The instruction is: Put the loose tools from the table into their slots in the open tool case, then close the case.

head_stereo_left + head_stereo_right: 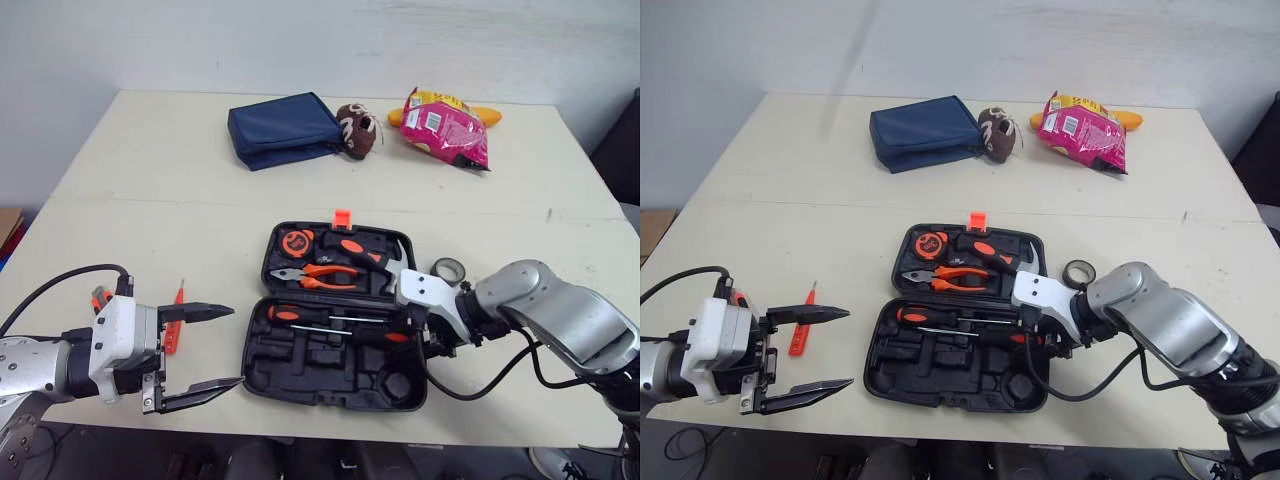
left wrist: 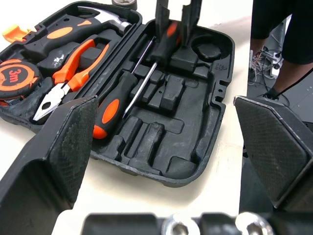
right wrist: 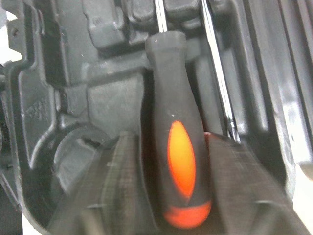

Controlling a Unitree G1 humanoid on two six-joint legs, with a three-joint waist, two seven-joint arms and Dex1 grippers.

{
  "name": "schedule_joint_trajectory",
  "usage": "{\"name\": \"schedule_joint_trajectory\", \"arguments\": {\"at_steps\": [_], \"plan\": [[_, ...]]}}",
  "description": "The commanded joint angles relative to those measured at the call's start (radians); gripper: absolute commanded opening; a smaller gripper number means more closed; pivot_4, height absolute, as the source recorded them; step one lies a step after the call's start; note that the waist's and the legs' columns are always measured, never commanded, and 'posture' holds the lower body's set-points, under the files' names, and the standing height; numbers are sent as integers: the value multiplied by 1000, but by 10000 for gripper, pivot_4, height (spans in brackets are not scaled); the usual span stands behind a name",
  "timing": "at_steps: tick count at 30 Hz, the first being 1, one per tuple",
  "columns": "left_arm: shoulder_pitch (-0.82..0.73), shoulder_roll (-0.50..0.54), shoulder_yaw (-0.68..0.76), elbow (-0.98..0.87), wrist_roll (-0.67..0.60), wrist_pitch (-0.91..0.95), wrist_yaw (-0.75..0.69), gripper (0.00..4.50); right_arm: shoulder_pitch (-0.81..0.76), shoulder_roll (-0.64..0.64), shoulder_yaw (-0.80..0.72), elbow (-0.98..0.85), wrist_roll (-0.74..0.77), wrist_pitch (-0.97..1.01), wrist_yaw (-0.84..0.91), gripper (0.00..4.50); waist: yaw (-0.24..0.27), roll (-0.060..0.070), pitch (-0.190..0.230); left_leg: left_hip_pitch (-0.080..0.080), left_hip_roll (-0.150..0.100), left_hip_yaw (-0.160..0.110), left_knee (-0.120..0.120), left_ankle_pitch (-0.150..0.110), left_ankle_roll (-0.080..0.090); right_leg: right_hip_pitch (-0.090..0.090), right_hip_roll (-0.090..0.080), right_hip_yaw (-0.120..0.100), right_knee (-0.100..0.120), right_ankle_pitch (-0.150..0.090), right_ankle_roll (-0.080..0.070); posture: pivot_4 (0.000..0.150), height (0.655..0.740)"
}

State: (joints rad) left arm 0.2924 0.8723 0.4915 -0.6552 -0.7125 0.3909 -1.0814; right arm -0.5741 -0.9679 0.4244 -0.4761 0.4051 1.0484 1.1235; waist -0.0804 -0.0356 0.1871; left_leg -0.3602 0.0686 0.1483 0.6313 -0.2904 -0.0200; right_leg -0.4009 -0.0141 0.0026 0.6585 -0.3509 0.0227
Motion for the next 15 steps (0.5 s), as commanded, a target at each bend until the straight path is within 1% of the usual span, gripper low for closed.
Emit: {"name": "schedule_joint_trajectory", "arguments": {"at_steps": [1,5,7,12,15], "plan": [[9,-5,17,-16,-4,-16,-3,45000,4,-20,-30,14,30,-35,53,37934,-4,0,0,0,0,0,0,0,0,0,0,0,0,0,0,1500,7400],[14,-5,21,-17,-5,-14,-4,45000,2,-31,-54,43,47,-95,114,37934,-3,1,1,0,0,0,0,0,0,0,0,0,0,0,0,1500,7400],[19,-3,28,-20,-8,-12,-3,45000,-7,-32,-91,94,54,-145,144,37934,-3,1,1,0,0,0,0,0,0,-1,0,0,0,0,0,1500,7400],[25,-2,35,-22,-5,-14,-1,45000,11,-75,-149,156,64,-233,234,37934,-1,0,1,0,0,0,0,0,0,-1,0,0,0,0,0,1500,7400],[20,-2,30,-19,-1,-18,1,45000,37,-40,-203,159,118,-266,258,37934,-3,0,1,0,0,0,0,0,0,-1,1,0,0,0,0,1500,7400]]}}
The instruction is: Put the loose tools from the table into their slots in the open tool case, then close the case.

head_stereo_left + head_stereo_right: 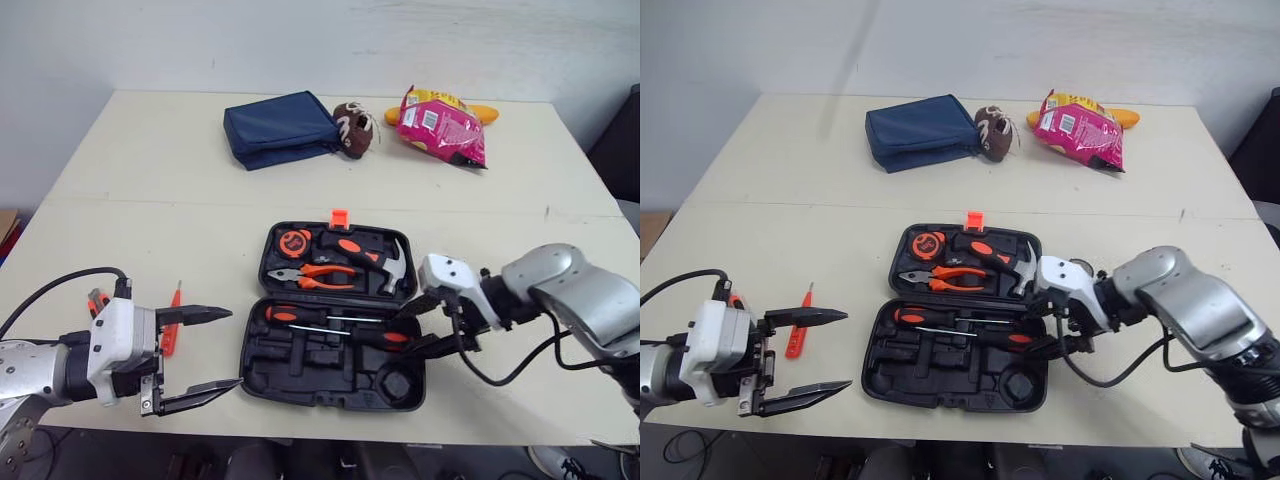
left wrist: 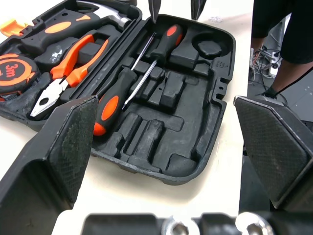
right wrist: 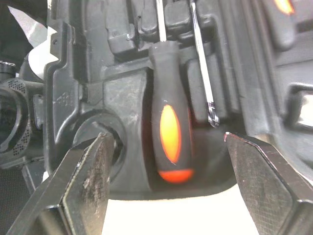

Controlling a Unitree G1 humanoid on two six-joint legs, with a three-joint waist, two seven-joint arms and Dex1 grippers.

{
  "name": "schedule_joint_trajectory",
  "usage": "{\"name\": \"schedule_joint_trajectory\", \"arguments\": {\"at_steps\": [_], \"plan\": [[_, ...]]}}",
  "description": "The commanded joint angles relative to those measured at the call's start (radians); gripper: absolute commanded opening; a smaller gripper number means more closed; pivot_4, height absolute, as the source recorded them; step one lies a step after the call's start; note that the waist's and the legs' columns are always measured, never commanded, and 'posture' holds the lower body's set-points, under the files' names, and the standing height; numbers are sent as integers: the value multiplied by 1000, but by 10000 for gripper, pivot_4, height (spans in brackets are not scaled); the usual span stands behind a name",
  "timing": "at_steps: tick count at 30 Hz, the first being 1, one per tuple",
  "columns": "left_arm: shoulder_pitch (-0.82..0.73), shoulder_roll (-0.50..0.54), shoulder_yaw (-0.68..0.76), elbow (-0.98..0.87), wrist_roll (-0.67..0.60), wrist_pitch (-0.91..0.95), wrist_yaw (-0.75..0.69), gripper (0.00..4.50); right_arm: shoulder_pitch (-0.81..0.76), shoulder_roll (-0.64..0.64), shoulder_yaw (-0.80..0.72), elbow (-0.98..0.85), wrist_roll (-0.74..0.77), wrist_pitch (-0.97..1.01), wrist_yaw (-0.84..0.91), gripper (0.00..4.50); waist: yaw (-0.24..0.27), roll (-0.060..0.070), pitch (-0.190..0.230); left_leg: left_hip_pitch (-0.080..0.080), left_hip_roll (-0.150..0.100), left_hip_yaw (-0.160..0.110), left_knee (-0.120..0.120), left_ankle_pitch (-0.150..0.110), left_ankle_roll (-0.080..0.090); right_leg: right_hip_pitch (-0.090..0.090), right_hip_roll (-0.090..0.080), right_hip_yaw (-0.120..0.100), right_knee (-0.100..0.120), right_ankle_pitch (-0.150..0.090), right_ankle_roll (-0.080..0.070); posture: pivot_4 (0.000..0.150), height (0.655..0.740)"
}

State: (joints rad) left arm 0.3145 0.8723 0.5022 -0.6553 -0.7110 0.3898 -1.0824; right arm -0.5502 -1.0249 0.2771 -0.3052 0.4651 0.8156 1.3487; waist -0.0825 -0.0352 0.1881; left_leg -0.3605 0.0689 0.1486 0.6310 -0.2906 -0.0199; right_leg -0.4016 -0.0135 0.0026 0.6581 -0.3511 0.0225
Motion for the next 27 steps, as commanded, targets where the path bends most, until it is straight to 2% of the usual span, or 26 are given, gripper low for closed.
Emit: {"name": "schedule_joint_trajectory", "arguments": {"at_steps": [1,4,7,9,10,16,22,27], "plan": [[-3,-2,18,-17,-2,-17,2,45000,17,27,-64,-12,68,-36,35,37934,-2,0,0,0,0,0,0,0,0,0,0,0,0,0,0,1500,7400],[-20,-2,0,-13,4,-22,6,45000,59,193,-135,-13,158,-87,-29,28945,-3,0,0,0,1,0,1,0,-1,0,2,0,1,0,0,1500,7400],[-39,-2,-13,-5,10,-25,10,45000,110,315,-142,-8,142,-148,-99,14209,0,0,0,0,2,-1,0,1,-2,0,3,0,1,0,0,1500,7400],[-48,-2,-22,-1,13,-26,11,45000,145,339,-107,27,73,-237,-93,2274,1,1,1,0,2,-1,0,1,-2,0,3,0,1,0,0,1500,7400],[-52,-2,-26,0,15,-26,12,45000,157,347,-88,47,38,-291,-84,991,2,1,1,0,1,-1,0,1,-2,0,2,0,1,0,0,1500,7400],[-81,0,-47,16,24,-29,16,45000,160,390,-11,166,-103,-456,-110,991,-1,0,0,-1,1,0,1,0,-1,0,2,0,1,0,0,1500,7400],[-95,3,-58,31,35,-33,13,45000,164,390,28,210,-169,-464,-130,991,-2,0,0,1,2,0,1,1,-2,0,3,1,2,0,0,1500,7400],[-87,14,-56,43,58,-36,0,45000,159,373,76,218,-228,-439,-145,991,-3,-1,0,8,2,0,0,0,0,8,2,0,2,0,0,1500,7400]]}}
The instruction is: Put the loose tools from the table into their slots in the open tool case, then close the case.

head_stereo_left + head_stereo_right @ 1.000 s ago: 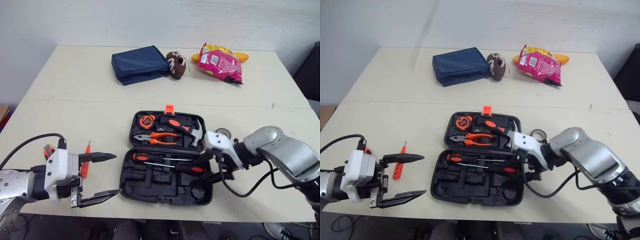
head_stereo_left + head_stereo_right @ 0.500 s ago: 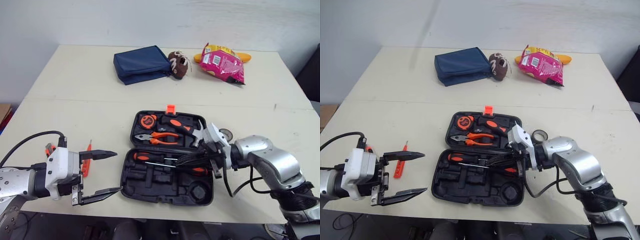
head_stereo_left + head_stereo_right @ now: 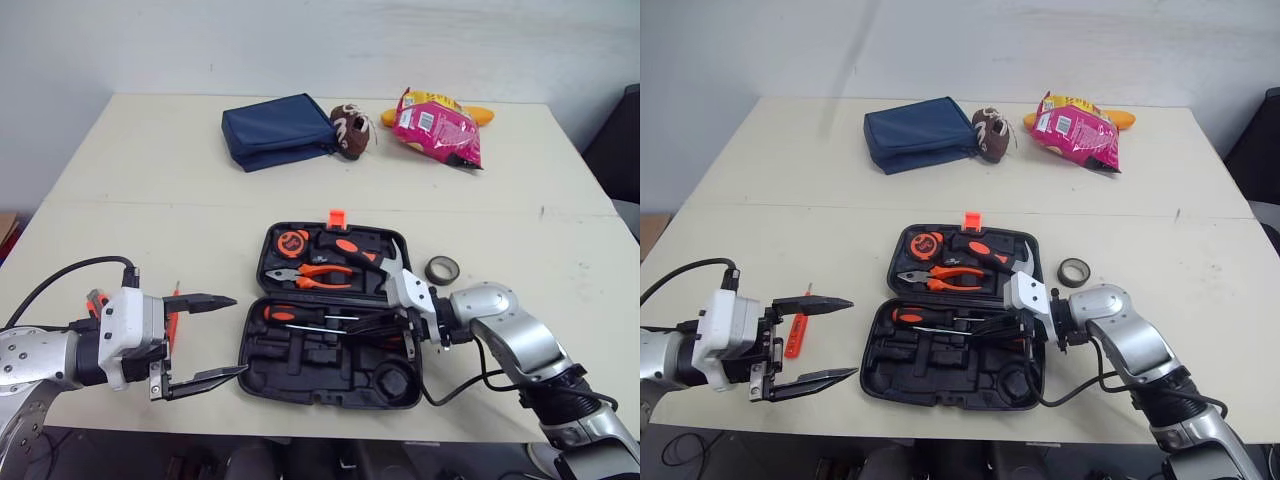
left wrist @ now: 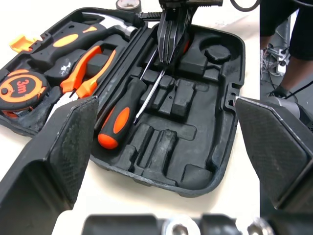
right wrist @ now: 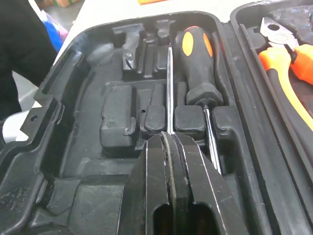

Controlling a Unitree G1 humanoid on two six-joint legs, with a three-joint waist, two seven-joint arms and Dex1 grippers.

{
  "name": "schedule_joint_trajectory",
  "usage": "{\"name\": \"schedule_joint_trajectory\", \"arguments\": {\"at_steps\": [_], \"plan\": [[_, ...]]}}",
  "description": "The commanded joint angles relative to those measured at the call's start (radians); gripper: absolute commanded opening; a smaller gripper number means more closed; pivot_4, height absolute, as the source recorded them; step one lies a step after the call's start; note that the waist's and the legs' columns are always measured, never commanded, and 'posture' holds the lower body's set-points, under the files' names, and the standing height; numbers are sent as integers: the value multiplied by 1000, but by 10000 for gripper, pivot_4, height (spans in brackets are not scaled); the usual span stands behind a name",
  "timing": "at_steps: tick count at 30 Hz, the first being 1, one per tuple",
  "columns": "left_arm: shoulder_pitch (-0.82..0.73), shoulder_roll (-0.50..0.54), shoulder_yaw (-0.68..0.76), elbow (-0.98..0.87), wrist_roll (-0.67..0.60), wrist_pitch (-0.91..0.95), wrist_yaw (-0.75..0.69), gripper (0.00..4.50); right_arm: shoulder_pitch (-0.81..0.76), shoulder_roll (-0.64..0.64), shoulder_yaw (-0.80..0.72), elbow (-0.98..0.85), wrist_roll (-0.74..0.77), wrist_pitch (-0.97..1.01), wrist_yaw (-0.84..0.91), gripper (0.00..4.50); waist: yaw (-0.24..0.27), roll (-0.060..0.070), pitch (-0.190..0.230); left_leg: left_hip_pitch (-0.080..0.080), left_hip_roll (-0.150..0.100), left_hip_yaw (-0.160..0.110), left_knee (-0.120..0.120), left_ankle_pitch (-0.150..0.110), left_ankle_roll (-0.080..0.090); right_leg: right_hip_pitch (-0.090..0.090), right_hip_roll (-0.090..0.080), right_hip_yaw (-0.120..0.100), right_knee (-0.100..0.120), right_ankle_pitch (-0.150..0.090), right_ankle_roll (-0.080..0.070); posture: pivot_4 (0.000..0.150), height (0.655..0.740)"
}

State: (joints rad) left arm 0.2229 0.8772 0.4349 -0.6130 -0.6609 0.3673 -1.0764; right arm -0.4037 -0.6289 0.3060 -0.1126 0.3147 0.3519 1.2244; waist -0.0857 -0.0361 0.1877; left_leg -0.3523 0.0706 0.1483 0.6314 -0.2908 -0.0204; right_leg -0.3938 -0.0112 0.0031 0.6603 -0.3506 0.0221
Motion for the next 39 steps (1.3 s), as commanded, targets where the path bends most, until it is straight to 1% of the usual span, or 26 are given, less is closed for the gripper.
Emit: {"name": "schedule_joint_trajectory", "arguments": {"at_steps": [1,5,8,11,12,15,17,20,22,23,25,27,28,29,30,31,32,35,37,39], "plan": [[4,9,12,3,10,-14,-7,45000,11,-28,56,23,-88,26,-20,991,1,0,0,0,0,0,0,0,0,0,0,0,0,0,-1,1500,7400],[17,15,14,-2,21,3,4,45000,-19,-10,79,29,-137,25,-59,991,0,-3,-2,1,0,0,0,1,1,0,0,-1,0,2,-3,1500,7400],[31,18,15,-9,33,11,13,45000,-39,1,85,15,-123,61,-58,991,-3,-7,-5,2,2,0,-1,1,1,0,1,-1,0,3,-5,1500,7400],[41,-5,41,-10,29,5,32,45000,-27,26,4,-17,-11,26,-16,991,-1,-7,-5,2,3,0,-1,2,1,0,1,-2,0,4,-7,1500,7400],[45,-17,58,-6,27,1,44,45000,-10,22,-55,-32,52,5,16,991,0,-7,-5,1,3,0,-1,2,1,-1,1,-3,0,4,-7,1500,7400],[68,-37,114,19,26,-6,53,45000,24,-1,-187,-52,178,-45,97,991,6,-4,-2,-2,3,-1,-2,2,1,-3,1,-3,0,4,-7,1500,7400],[102,-36,175,59,42,-10,41,45000,45,-42,-273,-37,213,-92,138,991,5,-2,-2,-4,2,0,-2,1,1,-4,1,-3,-2,4,-7,1500,7400],[154,-16,291,165,86,-26,18,45000,72,-135,-401,22,216,-78,109,991,6,-2,-1,-4,2,0,-2,0,1,-5,1,-3,-3,3,-6,1500,7400],[169,-12,368,242,97,-32,21,45000,86,-163,-479,77,215,-115,88,6553,5,-3,-1,-4,2,0,-2,-1,1,-5,1,-3,-5,3,-7,1500,7400],[189,-15,423,304,114,-48,20,45000,117,-208,-516,133,170,-192,106,9135,4,-3,-1,-4,3,0,-2,-1,1,-5,1,-3,-5,3,-7,1500,7400],[227,-21,507,413,144,-86,12,45000,152,-262,-577,239,100,-327,106,19758,4,-2,0,-4,2,0,-2,-1,2,-5,1,-4,-6,2,-7,1500,7400],[237,-22,553,485,148,-103,13,45000,151,-275,-615,319,77,-411,74,28801,0,-1,0,-4,2,1,-3,-2,2,-5,1,-3,-7,2,-7,1500,7400],[236,-13,583,560,162,-133,18,45000,154,-294,-638,386,69,-441,70,34353,-1,-1,0,-4,2,2,-3,-2,2,-5,1,-3,-7,2,-7,1500,7400],[236,1,616,646,175,-159,22,45000,167,-317,-661,459,57,-502,89,38774,0,-1,1,-4,3,2,-2,-2,2,-5,1,-3,-6,2,-7,1500,7400],[236,20,645,742,196,-200,28,45000,182,-331,-690,524,73,-555,139,43489,1,-1,1,-4,2,2,-2,-2,2,-5,1,-3,-6,2,-7,1500,7400],[234,41,668,836,216,-232,45,45000,195,-343,-719,589,83,-606,166,44506,1,-1,1,-4,3,2,-2,-2,2,-5,1,-3,-6,2,-7,1500,7400],[232,56,677,896,228,-256,54,45000,200,-347,-733,631,91,-643,185,44506,1,-1,1,-3,3,2,-3,-2,2,-5,1,-4,-6,2,-8,1500,7400],[220,110,682,1066,295,-332,142,45000,182,-388,-767,834,54,-743,143,44506,-1,-1,1,-2,3,2,-4,-3,2,-5,0,-3,-6,1,-9,1500,7400],[217,131,670,1125,324,-369,179,45000,161,-403,-767,919,42,-800,139,44506,-1,-1,1,-2,3,2,-3,-3,2,-5,-1,-4,-6,1,-9,1500,7400],[226,137,655,1132,332,-337,196,45000,138,-441,-767,1029,14,-843,101,44506,-3,0,2,-2,2,3,-3,-4,1,-4,-1,-4,-6,1,-9,1500,7400]]}}
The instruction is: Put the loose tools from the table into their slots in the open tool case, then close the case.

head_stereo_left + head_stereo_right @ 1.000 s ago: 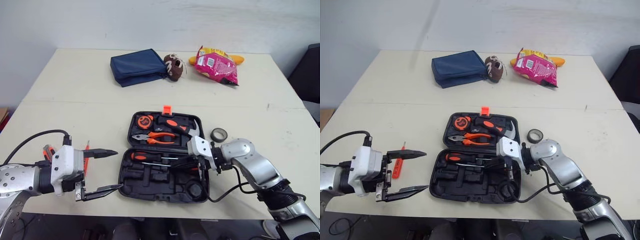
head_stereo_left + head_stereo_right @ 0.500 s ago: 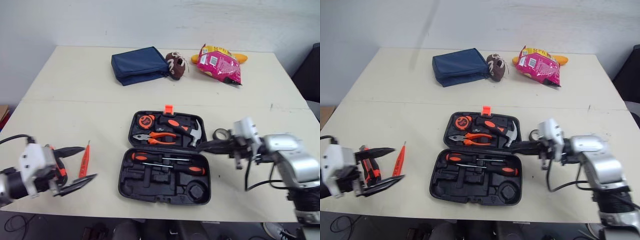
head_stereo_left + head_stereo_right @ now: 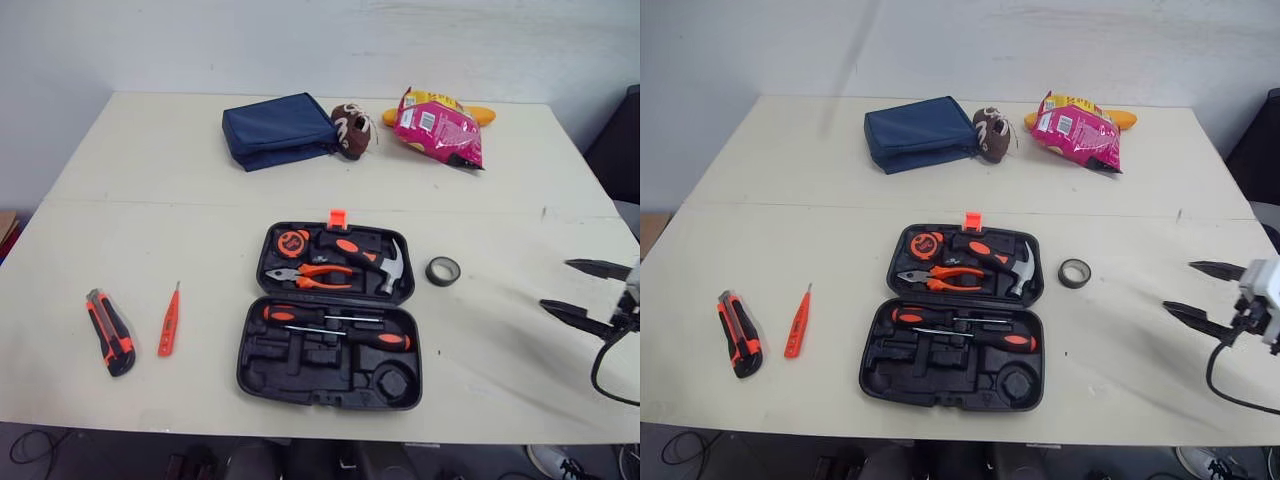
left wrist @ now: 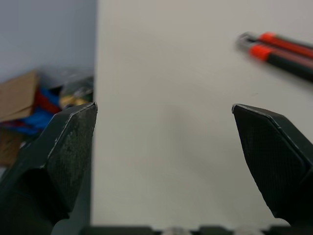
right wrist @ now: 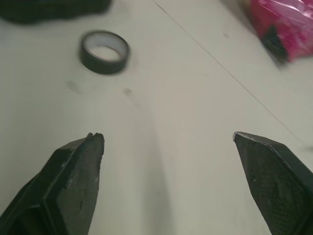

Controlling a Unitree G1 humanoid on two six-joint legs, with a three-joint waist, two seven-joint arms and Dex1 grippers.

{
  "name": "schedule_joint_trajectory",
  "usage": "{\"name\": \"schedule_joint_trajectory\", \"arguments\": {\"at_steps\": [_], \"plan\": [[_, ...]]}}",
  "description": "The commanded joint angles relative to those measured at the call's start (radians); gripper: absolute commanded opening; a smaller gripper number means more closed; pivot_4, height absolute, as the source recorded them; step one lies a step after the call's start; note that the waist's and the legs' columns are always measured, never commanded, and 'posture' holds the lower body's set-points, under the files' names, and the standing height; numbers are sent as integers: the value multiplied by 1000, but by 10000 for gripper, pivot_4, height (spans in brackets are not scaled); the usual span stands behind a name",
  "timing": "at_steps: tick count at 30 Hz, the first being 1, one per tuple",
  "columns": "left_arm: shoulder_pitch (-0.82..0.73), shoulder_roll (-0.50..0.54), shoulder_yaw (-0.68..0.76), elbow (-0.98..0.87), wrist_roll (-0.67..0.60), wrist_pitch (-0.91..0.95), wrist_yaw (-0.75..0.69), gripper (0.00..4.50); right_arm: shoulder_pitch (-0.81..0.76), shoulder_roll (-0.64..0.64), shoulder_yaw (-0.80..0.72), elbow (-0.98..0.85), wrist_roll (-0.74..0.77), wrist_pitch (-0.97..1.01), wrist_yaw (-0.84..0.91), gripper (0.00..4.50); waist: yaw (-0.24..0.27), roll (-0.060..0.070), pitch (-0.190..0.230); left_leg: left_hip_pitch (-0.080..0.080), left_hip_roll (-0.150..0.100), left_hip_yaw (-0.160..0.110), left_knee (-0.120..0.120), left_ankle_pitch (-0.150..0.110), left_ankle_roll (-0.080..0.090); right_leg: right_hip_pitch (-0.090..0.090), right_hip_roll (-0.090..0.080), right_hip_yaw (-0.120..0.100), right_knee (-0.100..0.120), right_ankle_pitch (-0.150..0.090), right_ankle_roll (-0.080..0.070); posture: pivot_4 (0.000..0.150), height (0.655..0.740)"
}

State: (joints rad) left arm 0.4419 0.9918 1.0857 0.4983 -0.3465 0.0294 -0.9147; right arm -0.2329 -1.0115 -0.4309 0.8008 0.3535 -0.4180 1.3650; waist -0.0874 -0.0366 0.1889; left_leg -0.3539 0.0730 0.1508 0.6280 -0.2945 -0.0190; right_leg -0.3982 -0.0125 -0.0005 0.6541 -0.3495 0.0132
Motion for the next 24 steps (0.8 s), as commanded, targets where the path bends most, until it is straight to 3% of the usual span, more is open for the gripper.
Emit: {"name": "schedule_joint_trajectory", "arguments": {"at_steps": [1,7,14,16,20,24], "plan": [[8,19,-3,3,12,17,35,45000,-45,-66,-25,146,-32,-83,-44,44506,-2,1,0,0,0,0,0,-1,-2,0,0,0,0,0,0,1500,7400],[10,-36,1,-212,-60,171,45,45000,-108,19,24,90,7,-60,42,44506,-18,-1,0,1,1,0,-1,-2,-6,0,1,-1,3,0,-1,1500,7400],[78,-102,-24,-670,-138,488,93,45000,-148,206,122,-306,187,153,173,44506,-24,2,1,1,2,0,0,2,-4,0,2,0,7,0,1,1500,7400],[113,-103,-42,-815,-156,681,149,45000,-164,236,141,-375,227,213,187,44506,-21,3,2,1,2,-1,0,2,-4,0,3,0,7,0,1,1500,7400],[40,-129,-83,-1100,-324,1084,319,45000,-176,294,194,-499,274,257,227,44506,-4,3,2,1,1,-2,0,2,-4,0,3,0,7,0,1,1500,7400],[-190,-189,-168,-1303,-401,1412,507,45000,-183,377,232,-624,321,294,191,44506,9,3,2,0,1,-4,2,3,-4,1,3,0,7,0,2,1500,7400]]}}
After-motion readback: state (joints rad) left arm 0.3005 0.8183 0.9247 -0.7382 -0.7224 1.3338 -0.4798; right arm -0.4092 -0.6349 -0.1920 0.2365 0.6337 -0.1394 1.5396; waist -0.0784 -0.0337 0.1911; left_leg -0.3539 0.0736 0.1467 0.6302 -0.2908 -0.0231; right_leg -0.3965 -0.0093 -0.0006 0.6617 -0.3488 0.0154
